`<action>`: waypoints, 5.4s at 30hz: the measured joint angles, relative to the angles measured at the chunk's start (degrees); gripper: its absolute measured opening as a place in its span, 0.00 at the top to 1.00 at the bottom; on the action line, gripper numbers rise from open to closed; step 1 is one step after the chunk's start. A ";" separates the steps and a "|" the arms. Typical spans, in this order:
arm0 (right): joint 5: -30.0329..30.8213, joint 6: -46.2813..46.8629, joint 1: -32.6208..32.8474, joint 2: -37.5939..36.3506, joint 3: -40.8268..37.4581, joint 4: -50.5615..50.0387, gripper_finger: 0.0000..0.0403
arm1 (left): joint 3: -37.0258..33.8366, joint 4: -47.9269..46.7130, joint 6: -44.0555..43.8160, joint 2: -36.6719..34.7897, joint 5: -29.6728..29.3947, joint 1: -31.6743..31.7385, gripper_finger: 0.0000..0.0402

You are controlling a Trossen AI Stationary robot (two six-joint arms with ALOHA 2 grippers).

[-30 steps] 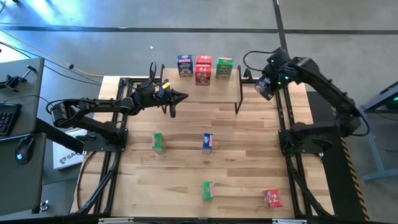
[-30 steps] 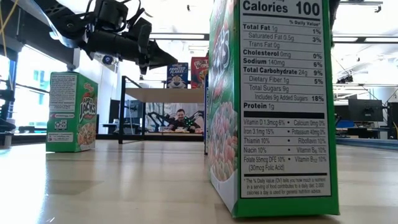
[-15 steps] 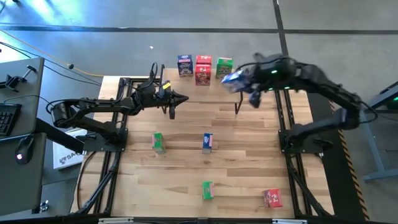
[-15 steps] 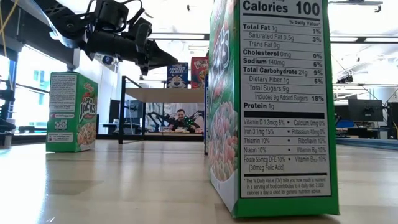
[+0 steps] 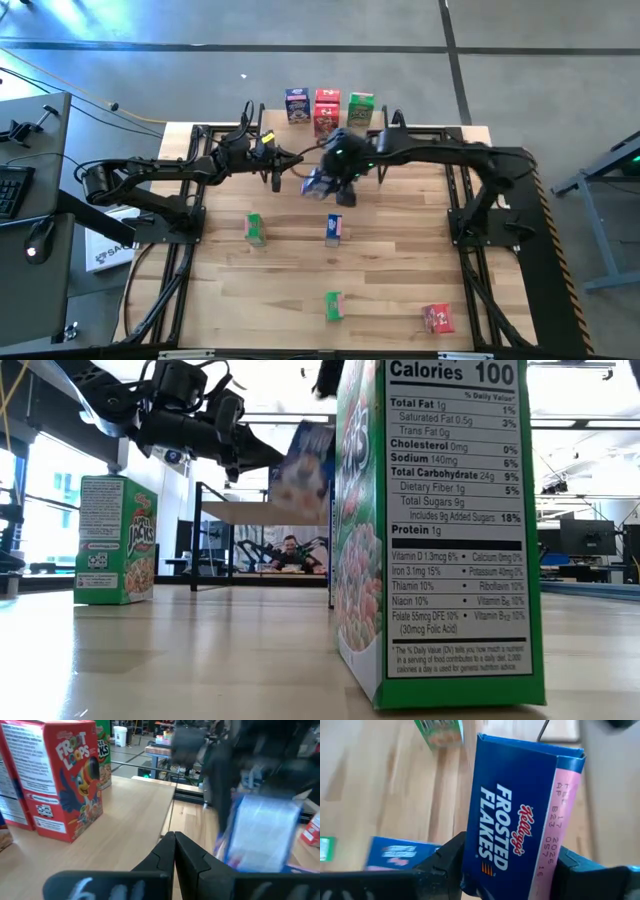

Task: Stack cereal on shelf
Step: Put the top blue cereal box aligned with the other blue cereal box on the shelf

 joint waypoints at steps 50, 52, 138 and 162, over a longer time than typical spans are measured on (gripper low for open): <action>6.03 -1.81 1.57 -9.33 -14.06 17.72 0.96 | 2.30 -4.46 0.52 -0.02 0.99 -0.39 1.00; 6.50 0.07 2.37 -13.87 -20.96 25.00 0.98 | 4.41 -8.17 0.58 -0.02 0.91 -0.79 1.00; 18.67 2.04 9.71 -45.51 -61.53 64.45 1.00 | 53.44 -76.68 30.86 9.35 -19.57 3.22 0.63; 18.05 1.69 9.71 -45.51 -61.53 64.45 1.00 | 53.45 -70.84 35.59 13.59 -18.86 5.68 0.44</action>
